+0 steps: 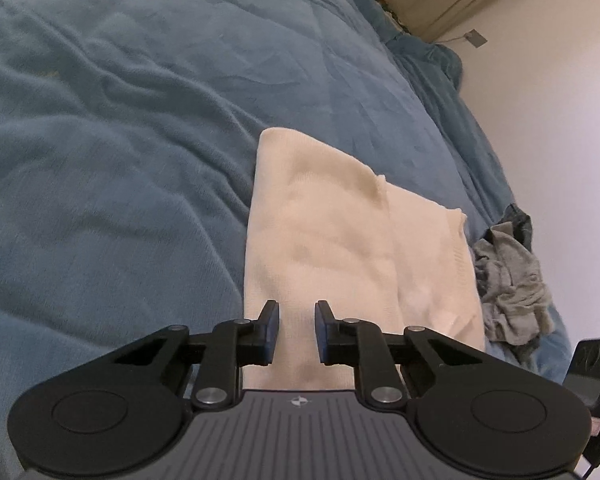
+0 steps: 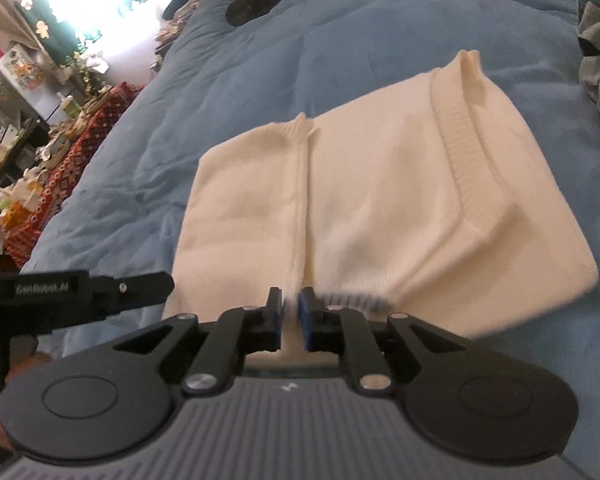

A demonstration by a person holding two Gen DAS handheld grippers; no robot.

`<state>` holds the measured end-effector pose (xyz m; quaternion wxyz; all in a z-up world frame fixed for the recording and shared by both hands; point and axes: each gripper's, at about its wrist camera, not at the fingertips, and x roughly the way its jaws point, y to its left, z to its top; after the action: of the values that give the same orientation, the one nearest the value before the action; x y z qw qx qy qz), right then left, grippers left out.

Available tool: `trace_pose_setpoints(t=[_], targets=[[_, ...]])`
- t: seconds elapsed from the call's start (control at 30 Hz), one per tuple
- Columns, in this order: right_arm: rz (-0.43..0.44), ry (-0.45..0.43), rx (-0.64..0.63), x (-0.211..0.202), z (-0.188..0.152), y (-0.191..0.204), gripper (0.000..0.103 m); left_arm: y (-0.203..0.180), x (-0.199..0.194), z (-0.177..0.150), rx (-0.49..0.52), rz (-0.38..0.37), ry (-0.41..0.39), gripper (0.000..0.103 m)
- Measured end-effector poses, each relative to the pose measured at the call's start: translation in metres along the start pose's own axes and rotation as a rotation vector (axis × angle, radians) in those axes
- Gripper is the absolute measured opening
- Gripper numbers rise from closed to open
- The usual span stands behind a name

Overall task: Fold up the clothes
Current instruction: 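Press both grippers along the vest's folded edge to smooth it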

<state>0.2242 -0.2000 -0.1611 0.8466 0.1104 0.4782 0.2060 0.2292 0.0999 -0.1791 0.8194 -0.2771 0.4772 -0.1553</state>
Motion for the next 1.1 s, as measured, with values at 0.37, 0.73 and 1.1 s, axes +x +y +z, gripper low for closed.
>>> trace_pose_setpoints(t=[0.37, 0.73, 1.1], targets=[[-0.013, 0.001, -0.037, -0.009, -0.021, 0.002, 0.01, 0.008, -0.006, -0.02, 0.009, 0.004, 0.016, 0.02], [-0.022, 0.014, -0.066, -0.02, -0.03, -0.005, 0.011, 0.008, -0.023, -0.037, 0.072, 0.06, 0.0, 0.011], [-0.009, -0.119, -0.16, -0.033, -0.003, 0.031, 0.012, -0.013, -0.017, -0.011, 0.078, 0.023, -0.089, 0.02]])
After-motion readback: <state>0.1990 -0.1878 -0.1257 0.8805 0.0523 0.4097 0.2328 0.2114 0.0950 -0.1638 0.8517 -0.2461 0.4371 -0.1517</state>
